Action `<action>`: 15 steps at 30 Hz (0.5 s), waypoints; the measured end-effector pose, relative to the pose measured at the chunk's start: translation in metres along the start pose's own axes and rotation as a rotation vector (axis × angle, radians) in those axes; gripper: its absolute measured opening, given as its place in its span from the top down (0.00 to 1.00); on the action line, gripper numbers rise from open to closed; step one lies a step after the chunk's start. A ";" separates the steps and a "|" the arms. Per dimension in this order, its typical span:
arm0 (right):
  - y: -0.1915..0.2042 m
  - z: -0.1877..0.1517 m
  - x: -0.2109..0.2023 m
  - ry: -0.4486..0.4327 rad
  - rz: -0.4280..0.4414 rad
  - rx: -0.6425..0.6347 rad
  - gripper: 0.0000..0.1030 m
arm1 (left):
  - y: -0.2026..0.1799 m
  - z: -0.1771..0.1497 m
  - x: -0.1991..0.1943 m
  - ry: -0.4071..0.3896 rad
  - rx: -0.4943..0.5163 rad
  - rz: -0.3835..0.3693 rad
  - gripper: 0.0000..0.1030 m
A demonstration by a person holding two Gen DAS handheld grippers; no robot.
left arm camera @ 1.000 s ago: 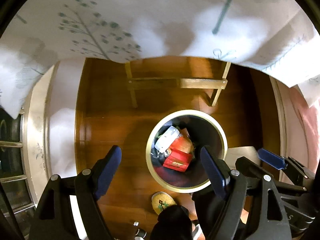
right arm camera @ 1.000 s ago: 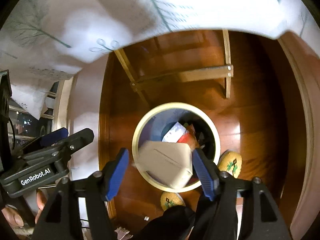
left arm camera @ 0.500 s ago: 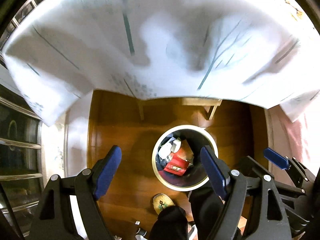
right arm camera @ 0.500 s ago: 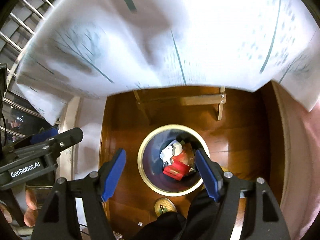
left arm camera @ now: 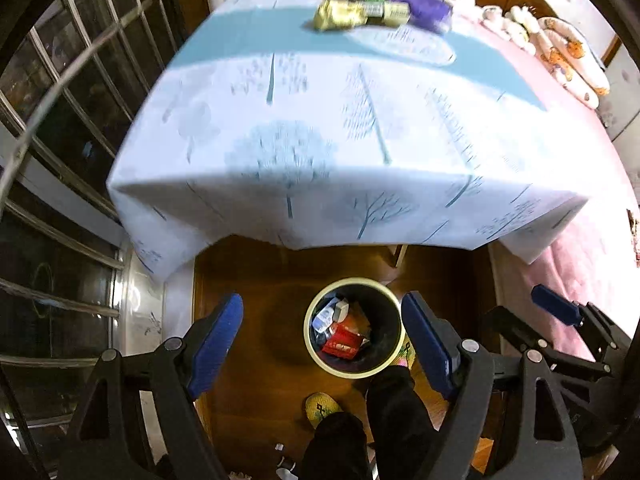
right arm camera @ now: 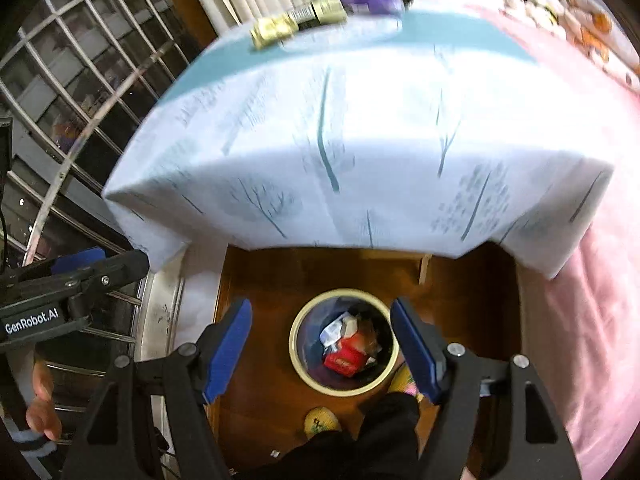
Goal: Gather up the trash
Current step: 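Raise both empty tools back up toward the table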
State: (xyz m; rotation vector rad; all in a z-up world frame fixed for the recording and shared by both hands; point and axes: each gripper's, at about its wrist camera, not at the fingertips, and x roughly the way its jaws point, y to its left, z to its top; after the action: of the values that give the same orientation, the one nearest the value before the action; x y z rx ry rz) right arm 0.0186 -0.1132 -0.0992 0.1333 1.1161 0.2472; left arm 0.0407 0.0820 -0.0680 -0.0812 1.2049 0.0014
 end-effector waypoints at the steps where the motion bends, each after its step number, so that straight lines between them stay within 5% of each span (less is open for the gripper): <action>1: 0.001 0.003 -0.009 -0.015 -0.008 0.000 0.30 | -0.001 0.001 -0.007 -0.011 0.008 0.002 0.22; 15: 0.004 0.044 -0.088 -0.187 -0.097 0.023 0.30 | 0.005 0.033 -0.098 -0.200 0.045 -0.027 0.22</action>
State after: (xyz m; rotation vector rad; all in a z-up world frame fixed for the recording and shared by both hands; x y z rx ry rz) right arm 0.0210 -0.1318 -0.0025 0.1202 0.9366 0.1326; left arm 0.0367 0.0936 0.0345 -0.0560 1.0036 -0.0401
